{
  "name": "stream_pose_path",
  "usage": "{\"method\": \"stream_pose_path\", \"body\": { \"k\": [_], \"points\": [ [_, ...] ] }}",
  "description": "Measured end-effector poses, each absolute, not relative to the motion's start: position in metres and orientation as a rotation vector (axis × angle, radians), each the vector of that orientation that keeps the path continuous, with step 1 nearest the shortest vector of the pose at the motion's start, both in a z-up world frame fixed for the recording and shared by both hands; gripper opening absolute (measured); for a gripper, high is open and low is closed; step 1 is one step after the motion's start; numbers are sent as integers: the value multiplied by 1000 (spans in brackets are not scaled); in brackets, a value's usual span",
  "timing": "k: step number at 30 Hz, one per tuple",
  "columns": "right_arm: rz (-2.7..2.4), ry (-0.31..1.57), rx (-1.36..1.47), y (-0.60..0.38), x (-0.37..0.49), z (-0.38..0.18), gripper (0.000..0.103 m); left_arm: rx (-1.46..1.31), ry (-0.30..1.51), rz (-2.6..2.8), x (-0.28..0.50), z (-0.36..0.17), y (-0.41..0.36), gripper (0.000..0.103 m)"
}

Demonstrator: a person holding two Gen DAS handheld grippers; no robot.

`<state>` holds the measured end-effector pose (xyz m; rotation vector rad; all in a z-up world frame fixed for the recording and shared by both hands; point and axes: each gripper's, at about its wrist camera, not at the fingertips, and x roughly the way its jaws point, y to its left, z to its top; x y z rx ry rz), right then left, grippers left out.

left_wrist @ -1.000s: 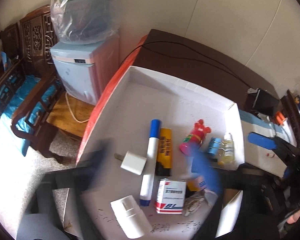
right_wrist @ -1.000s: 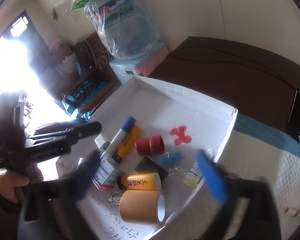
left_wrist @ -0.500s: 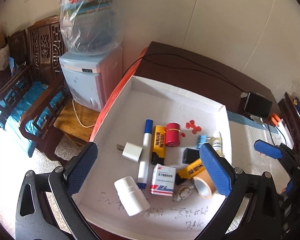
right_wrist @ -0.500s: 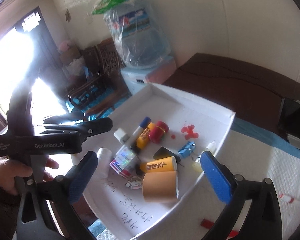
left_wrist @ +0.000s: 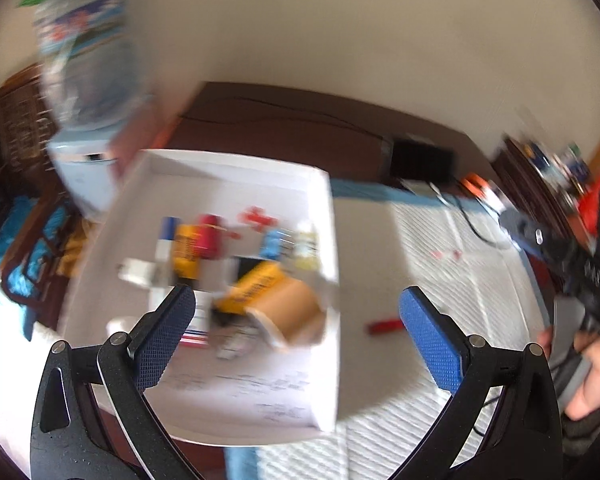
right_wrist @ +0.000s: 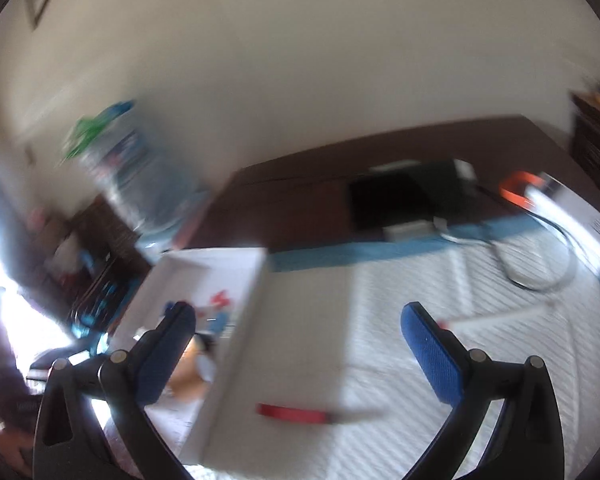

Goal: Organize rigid objects
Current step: 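Move both open tools back over the red and white markers on the pad, then grasp the red marker with the left tool while the right tool grasps the red-banded white marker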

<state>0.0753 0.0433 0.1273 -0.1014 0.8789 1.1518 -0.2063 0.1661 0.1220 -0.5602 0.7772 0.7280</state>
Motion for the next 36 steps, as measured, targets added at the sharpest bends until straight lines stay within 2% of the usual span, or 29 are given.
{"method": "stream_pose_path", "body": {
  "k": [6,7,10,11,14,19,20,21,23,31,33,35,36],
  "points": [
    [1044,892,-68,-9,120,127,103,-401,989,498,-126,86,128,102],
    [1038,899,-69,-16,128,127,103,-372,1015,477,-116,80,123,98],
    [1068,916,-129,-29,147,124,103,-275,1132,429,-86,55,112,70],
    [1100,919,-189,-28,151,120,103,-250,1161,424,-82,48,109,65],
    [1157,905,-422,-24,155,103,103,-193,1243,409,-67,30,107,65],
    [1225,873,-581,-9,163,82,102,-178,1285,418,-56,20,112,65],
    [1236,871,-599,-3,163,78,96,-180,1287,421,-53,19,113,64],
    [1252,867,-629,5,164,72,85,-179,1294,421,-51,17,114,62],
    [1272,850,-686,17,161,64,79,-171,1302,427,-47,15,116,62],
    [1312,783,-870,55,147,28,79,-163,1306,432,-33,9,123,62],
    [1314,803,-866,55,149,24,79,-178,1301,419,-31,8,124,54],
    [1327,848,-843,51,155,22,79,-217,1291,390,-32,8,122,37],
    [1336,864,-831,48,157,23,79,-215,1288,390,-35,8,119,35]
  ]
}}
